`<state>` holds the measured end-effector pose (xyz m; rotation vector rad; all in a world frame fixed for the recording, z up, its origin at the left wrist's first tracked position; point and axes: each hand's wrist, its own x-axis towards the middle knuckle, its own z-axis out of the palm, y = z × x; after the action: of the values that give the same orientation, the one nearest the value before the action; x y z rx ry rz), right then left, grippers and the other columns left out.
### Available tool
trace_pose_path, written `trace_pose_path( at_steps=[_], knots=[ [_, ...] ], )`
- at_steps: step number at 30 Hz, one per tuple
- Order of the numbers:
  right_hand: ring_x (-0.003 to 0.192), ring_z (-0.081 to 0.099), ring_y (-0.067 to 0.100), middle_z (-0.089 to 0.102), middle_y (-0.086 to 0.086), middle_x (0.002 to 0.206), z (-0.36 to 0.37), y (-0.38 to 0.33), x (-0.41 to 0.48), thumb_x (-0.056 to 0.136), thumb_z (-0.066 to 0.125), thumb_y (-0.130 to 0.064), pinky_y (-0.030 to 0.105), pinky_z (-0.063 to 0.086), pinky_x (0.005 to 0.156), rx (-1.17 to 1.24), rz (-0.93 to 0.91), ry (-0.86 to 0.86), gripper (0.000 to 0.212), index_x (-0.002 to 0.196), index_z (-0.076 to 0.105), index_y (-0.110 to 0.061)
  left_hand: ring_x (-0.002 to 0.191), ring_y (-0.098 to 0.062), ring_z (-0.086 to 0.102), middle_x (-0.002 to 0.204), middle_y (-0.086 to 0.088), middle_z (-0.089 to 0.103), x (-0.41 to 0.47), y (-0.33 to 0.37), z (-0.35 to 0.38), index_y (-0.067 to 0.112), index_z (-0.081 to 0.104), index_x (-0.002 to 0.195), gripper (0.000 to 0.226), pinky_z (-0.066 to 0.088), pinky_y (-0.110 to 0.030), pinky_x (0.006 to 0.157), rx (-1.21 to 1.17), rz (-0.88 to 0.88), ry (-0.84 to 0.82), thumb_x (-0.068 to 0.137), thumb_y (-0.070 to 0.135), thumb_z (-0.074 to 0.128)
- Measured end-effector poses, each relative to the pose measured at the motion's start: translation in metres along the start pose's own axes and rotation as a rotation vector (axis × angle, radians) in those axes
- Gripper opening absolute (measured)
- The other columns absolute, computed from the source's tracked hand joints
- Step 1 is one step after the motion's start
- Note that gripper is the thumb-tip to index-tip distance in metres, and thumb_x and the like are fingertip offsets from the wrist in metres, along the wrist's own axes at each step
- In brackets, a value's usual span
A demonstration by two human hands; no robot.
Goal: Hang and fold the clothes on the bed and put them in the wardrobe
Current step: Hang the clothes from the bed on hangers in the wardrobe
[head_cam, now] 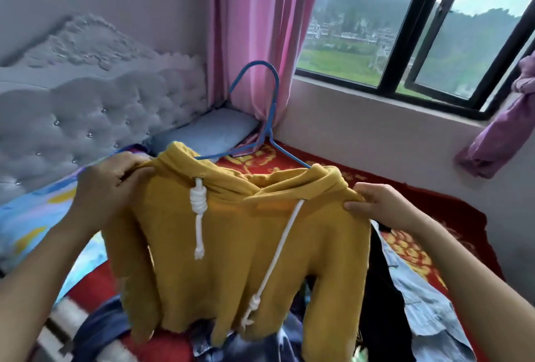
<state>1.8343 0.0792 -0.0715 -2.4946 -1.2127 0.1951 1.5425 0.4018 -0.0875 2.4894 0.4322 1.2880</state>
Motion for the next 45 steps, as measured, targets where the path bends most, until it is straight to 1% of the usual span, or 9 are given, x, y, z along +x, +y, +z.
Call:
trace_pose_path(
  at_steps=[3,5,9,12,18,21,30,38,45],
  knots=[
    [0.122,0.041,0.016,0.048,-0.009,0.119,-0.011,-0.04,0.022,0.083,0.067,-0.035,0.024,0.031,0.099,-0.064,-0.152,0.062,0.05,0.128,0.051,-0.019,0.079,-0.032,0.058,0.081,-0.02,0.069,-0.017,-0.001,-0.031,0.0,0.07,0.089,0.047,0.038,-0.021,0.075,0.204,-0.018,0.142,0.088,0.039,0.044],
    [0.13,0.029,0.009,0.041,-0.011,0.131,-0.02,-0.088,0.031,0.083,0.064,-0.039,0.022,0.021,0.103,0.053,-0.335,0.177,0.061,0.138,0.043,-0.021,0.076,-0.035,0.058,0.079,-0.024,0.066,-0.031,0.002,-0.055,-0.004,0.068,0.087,0.054,0.038,-0.036,0.068,0.32,-0.01,0.185,0.097,0.04,0.038],
    [0.114,0.044,0.002,0.05,-0.013,0.124,-0.015,-0.199,0.039,0.087,0.059,-0.038,0.02,0.034,0.097,0.253,-0.629,0.031,0.053,0.136,0.045,-0.024,0.078,-0.024,0.048,0.077,-0.025,0.067,-0.064,0.013,-0.103,-0.009,0.067,0.083,0.062,0.036,-0.037,0.067,0.459,-0.017,0.296,0.1,0.04,0.032],
    [0.069,0.055,0.002,0.062,-0.011,0.077,0.002,-0.265,0.037,0.092,0.057,-0.027,0.021,0.047,0.069,0.331,-0.749,-0.195,0.017,0.107,0.062,-0.02,0.076,-0.022,0.048,0.076,-0.023,0.067,-0.095,0.026,-0.143,-0.008,0.068,0.082,0.069,0.035,-0.035,0.065,0.536,-0.087,0.332,0.099,0.046,0.029],
    [0.038,0.036,0.001,0.042,-0.013,0.039,0.044,-0.36,0.012,0.091,0.058,-0.022,0.01,0.027,0.043,0.516,-0.908,-0.439,0.03,0.062,0.063,-0.02,0.077,-0.026,0.062,0.08,-0.022,0.068,-0.181,0.061,-0.233,-0.009,0.069,0.085,0.027,0.046,-0.027,0.081,0.707,-0.353,0.362,0.086,0.016,0.059],
    [0.033,0.035,0.0,0.04,-0.014,0.035,0.067,-0.405,-0.014,0.091,0.058,-0.016,0.008,0.025,0.038,0.605,-0.984,-0.555,0.031,0.06,0.061,-0.015,0.077,0.005,0.055,0.077,0.001,0.064,-0.224,0.083,-0.276,-0.003,0.071,0.089,0.012,0.033,0.0,0.077,0.687,-0.518,0.37,0.078,-0.006,0.068],
    [0.033,0.034,0.001,0.041,-0.013,0.036,0.12,-0.511,-0.103,0.091,0.058,-0.019,0.01,0.027,0.037,0.611,-1.142,-0.801,0.03,0.062,0.062,-0.014,0.061,0.005,0.058,0.063,0.021,0.067,-0.341,0.132,-0.38,0.032,0.065,0.071,0.026,0.041,-0.003,0.058,0.497,-1.009,0.538,0.079,0.008,0.071],
    [0.036,0.041,-0.001,0.047,-0.012,0.044,0.155,-0.609,-0.172,0.092,0.058,-0.019,0.01,0.033,0.041,0.532,-1.216,-0.791,0.027,0.068,0.067,-0.011,0.089,-0.013,0.054,0.088,0.013,0.06,-0.404,0.134,-0.444,0.025,0.065,0.086,0.025,0.036,-0.02,0.08,0.7,-0.951,0.542,0.08,0.002,0.07],
    [0.04,0.044,0.0,0.048,-0.011,0.044,0.196,-0.684,-0.217,0.092,0.059,-0.019,0.008,0.035,0.042,0.478,-1.168,-0.731,0.028,0.066,0.065,-0.012,0.088,-0.002,0.053,0.093,0.01,0.06,-0.442,0.116,-0.507,0.018,0.068,0.096,0.017,0.033,-0.001,0.071,0.66,-0.939,0.518,0.085,0.004,0.064]
  ],
)
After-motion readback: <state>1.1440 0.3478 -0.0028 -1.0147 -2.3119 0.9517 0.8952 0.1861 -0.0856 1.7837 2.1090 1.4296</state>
